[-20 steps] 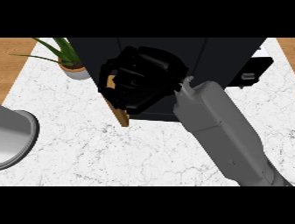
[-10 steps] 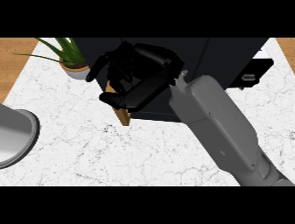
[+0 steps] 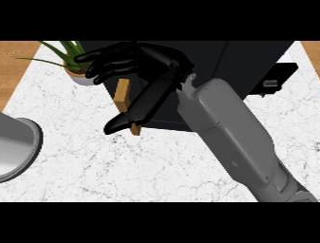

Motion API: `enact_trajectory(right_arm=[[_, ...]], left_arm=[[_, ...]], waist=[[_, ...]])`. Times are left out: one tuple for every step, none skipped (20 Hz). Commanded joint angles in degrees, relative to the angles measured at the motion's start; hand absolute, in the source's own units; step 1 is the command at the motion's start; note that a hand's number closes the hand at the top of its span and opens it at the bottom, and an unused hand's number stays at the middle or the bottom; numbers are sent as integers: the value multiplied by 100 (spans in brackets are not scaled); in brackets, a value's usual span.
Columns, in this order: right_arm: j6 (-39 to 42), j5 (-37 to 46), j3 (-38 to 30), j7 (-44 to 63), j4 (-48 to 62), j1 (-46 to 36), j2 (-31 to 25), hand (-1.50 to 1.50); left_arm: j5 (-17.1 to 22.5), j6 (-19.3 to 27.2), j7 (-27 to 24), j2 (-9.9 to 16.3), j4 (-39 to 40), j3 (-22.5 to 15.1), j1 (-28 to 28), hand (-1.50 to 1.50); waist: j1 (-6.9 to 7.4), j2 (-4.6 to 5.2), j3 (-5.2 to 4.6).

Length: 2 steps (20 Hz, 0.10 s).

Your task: Pick up the bottled water, place it into the cabinet and close the cabinet

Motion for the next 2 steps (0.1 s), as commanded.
enact_trajectory(right_arm=[[-562,416,-774,-549,528,-855,-352,-150],[-565,381,-838,-510,529,-845,-427,-150]], left_arm=[[-45,-7,103,54,84,-64,-277,-150],[-266,-345,-87,-74,204,-86,-113,-150]], waist=[[-35,69,31],[46,35,26]])
